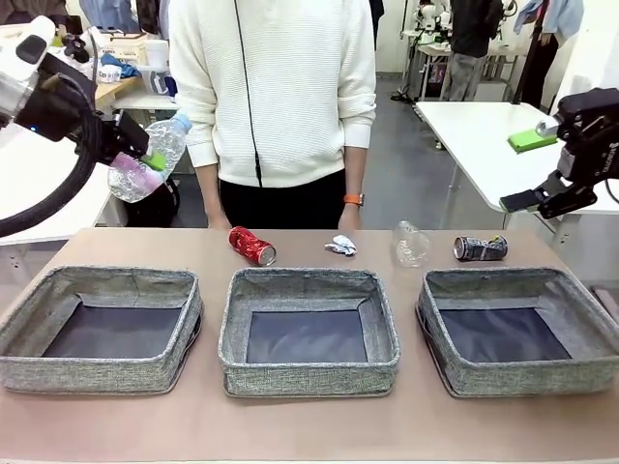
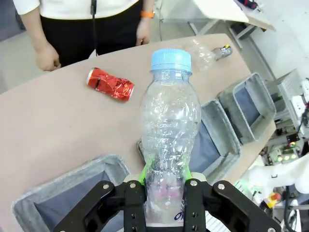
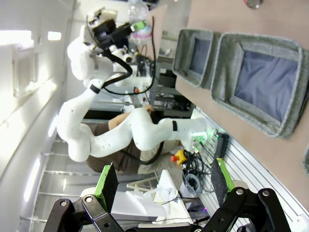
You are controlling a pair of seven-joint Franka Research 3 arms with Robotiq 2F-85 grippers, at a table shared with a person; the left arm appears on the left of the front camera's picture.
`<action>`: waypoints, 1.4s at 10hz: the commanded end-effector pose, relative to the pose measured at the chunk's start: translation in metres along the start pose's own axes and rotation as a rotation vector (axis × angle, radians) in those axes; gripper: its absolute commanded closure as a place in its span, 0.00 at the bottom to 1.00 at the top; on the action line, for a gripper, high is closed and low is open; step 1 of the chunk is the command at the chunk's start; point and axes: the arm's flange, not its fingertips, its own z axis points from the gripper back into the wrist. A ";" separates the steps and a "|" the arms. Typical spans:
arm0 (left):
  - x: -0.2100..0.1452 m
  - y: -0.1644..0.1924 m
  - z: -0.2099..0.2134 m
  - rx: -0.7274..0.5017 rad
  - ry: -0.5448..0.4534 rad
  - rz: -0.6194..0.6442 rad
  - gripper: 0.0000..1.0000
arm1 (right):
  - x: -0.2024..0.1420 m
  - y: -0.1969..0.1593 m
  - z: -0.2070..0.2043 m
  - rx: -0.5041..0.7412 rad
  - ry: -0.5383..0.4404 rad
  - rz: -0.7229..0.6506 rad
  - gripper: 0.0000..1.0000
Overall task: Sort the waste into the appropriate baskets.
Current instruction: Pick up the waste item pointed out by the person.
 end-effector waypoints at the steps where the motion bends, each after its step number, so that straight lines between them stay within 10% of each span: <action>1: 0.000 -0.012 -0.009 0.157 0.244 0.142 0.78 | 0.003 0.001 -0.002 0.024 -0.007 0.013 0.00; 2: 0.016 -0.049 -0.002 0.230 0.206 0.338 0.78 | 0.003 0.001 -0.002 0.024 -0.007 0.013 0.00; 6: 0.029 -0.199 0.007 0.481 0.192 0.474 0.78 | 0.003 0.001 -0.002 0.024 -0.007 0.013 0.00; 10: 0.045 -0.313 -0.018 0.528 0.227 0.250 0.78 | 0.003 0.001 -0.002 0.024 -0.007 0.013 0.00; 14: 0.068 -0.338 -0.030 0.475 0.289 0.225 0.78 | 0.003 0.001 -0.002 0.024 -0.007 0.013 0.00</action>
